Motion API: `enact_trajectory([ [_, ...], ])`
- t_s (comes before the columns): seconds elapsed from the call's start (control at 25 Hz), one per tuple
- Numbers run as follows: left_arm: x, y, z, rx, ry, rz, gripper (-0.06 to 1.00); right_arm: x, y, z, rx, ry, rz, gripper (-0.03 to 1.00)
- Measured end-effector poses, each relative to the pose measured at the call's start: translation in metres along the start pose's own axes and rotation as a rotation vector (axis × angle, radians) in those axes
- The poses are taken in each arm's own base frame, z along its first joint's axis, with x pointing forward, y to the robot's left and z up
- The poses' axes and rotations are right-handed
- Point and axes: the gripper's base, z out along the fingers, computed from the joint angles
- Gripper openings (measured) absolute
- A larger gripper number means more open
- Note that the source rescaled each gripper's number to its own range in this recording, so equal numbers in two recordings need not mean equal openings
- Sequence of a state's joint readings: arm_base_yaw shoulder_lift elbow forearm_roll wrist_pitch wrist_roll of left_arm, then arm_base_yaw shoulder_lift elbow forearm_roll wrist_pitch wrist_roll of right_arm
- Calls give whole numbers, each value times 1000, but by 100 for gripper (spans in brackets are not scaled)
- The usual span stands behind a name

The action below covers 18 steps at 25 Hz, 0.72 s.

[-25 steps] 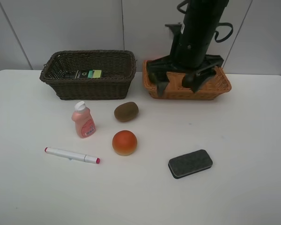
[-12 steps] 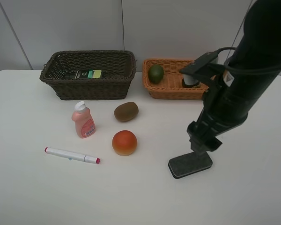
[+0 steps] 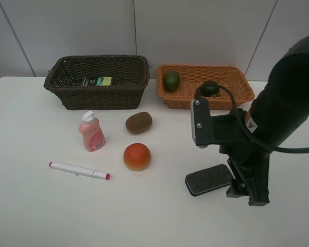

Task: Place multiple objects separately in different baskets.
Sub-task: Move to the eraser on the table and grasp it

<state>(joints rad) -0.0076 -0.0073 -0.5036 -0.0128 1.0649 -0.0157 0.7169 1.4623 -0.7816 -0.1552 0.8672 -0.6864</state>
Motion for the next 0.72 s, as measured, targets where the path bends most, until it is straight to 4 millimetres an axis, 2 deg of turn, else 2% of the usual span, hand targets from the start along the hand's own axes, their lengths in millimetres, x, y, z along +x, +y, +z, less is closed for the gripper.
enact_trajectory([
  [0.2, 0, 0, 0, 0, 0, 0, 100, -8, -3, 11, 97, -111, -149, 98],
  [0.32, 0, 0, 0, 0, 0, 0, 100, -12, -4, 25, 90, -108, -217, 98],
  [0.56, 0, 0, 0, 0, 0, 0, 100, -16, -2, 56, 20, -59, -249, 98],
  [0.72, 0, 0, 0, 0, 0, 0, 100, -18, -2, 68, -1, -47, -256, 98],
])
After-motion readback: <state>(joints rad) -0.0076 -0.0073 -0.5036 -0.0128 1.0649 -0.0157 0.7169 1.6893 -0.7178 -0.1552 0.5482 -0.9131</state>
